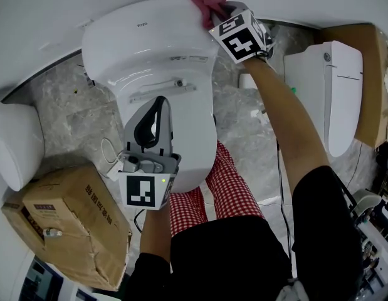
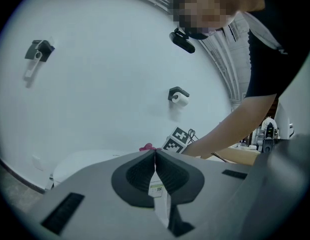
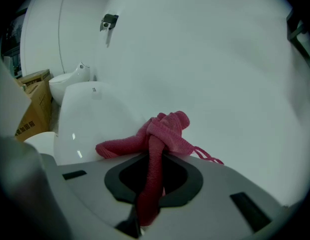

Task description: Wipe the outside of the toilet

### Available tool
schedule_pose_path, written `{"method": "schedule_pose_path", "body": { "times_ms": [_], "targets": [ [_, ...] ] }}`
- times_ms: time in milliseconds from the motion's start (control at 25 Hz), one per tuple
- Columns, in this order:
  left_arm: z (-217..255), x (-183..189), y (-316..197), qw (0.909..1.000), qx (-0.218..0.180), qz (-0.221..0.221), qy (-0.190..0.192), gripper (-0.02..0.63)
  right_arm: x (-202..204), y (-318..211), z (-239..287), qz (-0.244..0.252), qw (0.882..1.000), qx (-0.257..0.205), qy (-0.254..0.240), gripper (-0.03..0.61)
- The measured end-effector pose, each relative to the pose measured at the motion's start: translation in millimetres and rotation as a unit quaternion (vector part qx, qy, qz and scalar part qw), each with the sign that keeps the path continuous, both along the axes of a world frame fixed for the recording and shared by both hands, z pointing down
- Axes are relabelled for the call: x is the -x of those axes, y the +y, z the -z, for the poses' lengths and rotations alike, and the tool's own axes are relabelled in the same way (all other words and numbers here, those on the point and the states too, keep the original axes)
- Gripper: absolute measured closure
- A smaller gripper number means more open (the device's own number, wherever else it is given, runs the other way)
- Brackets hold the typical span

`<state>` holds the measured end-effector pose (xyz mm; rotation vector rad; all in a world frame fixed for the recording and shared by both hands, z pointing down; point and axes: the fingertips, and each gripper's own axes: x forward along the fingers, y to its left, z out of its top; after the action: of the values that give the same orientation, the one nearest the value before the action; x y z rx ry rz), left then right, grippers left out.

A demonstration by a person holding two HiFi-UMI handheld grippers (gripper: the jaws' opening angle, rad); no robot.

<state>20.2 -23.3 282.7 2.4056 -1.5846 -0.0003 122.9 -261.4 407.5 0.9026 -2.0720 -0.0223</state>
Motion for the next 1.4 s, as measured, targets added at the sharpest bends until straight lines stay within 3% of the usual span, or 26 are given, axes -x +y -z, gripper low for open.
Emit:
{"method": "schedule_pose_path", "body": {
  "times_ms": [600, 880, 1160, 1400],
  "targets": [
    [-6, -1, -1, 1.0000, 0.006, 0.001, 0.003, 0.603, -14, -4, -11, -0.027, 0.999, 0.004, -0.020, 0.525],
    [-9, 6, 4, 0.9999, 0.013, 0.010, -0.002, 0.603, -21, 0, -8, -0.057, 0.994, 0.032, -0.092, 0.523],
    [-9, 20, 6, 0.9998, 0.007, 0.019, -0.005, 0.603, -25, 6, 39, -0.063, 0.990, -0.022, -0.127, 0.523],
    [-7, 28, 10, 0.9996, 0.007, 0.026, -0.005, 0.603, 17, 24, 85, 0.013, 0.989, -0.077, -0.124, 0.523]
  ]
}}
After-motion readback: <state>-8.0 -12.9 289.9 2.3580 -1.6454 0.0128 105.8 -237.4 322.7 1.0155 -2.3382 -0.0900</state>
